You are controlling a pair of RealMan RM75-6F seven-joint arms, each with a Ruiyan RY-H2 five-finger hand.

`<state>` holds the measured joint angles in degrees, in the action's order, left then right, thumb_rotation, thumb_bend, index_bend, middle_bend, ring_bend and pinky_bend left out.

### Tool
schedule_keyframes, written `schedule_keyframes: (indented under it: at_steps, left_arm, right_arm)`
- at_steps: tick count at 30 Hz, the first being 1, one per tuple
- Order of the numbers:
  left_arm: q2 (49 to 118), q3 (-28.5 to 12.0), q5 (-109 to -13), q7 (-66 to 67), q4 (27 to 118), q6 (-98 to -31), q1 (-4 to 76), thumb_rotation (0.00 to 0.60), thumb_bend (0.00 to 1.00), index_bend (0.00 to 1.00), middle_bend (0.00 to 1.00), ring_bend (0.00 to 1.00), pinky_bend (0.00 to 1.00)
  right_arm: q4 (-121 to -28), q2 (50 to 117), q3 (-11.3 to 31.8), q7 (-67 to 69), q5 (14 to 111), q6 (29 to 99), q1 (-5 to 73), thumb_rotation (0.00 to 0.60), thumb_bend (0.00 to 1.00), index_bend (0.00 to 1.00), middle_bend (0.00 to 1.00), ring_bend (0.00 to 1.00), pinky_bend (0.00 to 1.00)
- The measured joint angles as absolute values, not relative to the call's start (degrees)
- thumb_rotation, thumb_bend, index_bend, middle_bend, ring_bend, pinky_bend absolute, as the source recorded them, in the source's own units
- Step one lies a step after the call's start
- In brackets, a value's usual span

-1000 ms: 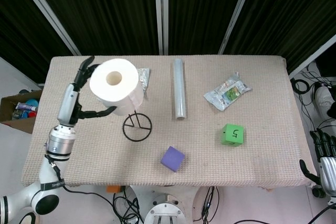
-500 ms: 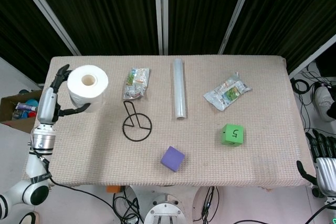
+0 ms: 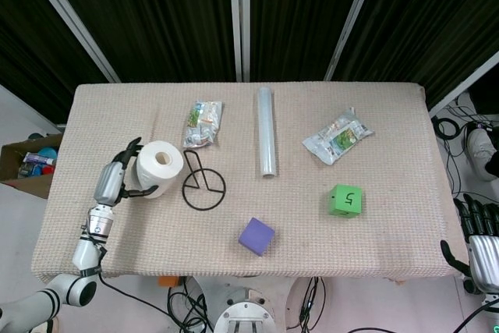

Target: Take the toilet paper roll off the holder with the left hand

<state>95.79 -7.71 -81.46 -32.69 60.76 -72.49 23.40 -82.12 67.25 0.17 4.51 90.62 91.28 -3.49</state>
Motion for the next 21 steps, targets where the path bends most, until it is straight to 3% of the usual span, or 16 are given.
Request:
schedule_keyframes:
  at_steps: [2,3,6,9,16,21]
  left_arm:
    - [96.0,-7.3,-82.0,-34.1,59.7,-72.6,23.2,0.599,0.13,0.0,0.06,0.14,0.18]
    - [96.0,-7.2,-82.1,-34.6,59.6,-72.7,23.1,0.558,0.1,0.0,0.02,0.07,0.18]
    - [95.4,-7.1,-82.6,-36.3,59.6,-73.5,22.7,0.394,0.02,0.0,0.0,0.02,0.16]
    - [94.3,-6.6,-83.2,-36.5,59.8,-74.6,22.0,0.321,0.01,0.0,0.0,0.0,0.16]
    - [90.7,-5.2,-85.6,-34.5,62.6,-80.2,19.4,0.308,0.01,0.0,0.0,0.0,0.15]
    - [83.9,-2.0,-88.9,-24.9,67.8,-86.0,15.8,0.313,0.02,0.0,0.0,0.0,0.15]
  right_arm:
    - [-82.1,67.3,0.2,4.5,90.8,91.4,-3.5,0.6,0.31,0.0,0.0,0.0,0.0]
    - [-82.2,67.3,0.2,4.5,90.8,91.5,-3.5,0.6,0.31,0.0,0.0,0.0,0.0]
    - [-82.2,67.3,0.1,4.5,90.7,91.4,-3.5,0.6,0.31,0.0,0.0,0.0,0.0]
    - [-82.2,67.4,0.1,4.4,90.7,91.2,-3.4,0.6,0.31,0.0,0.0,0.0,0.0]
    - [-82.2,67.3,0.3,4.8,91.0,92.4,-3.7,0.6,0.31,0.0,0.0,0.0,0.0]
    - [-81.9,67.0,0.6,5.1,90.9,93.2,-4.0,0.6,0.31,0.0,0.0,0.0,0.0]
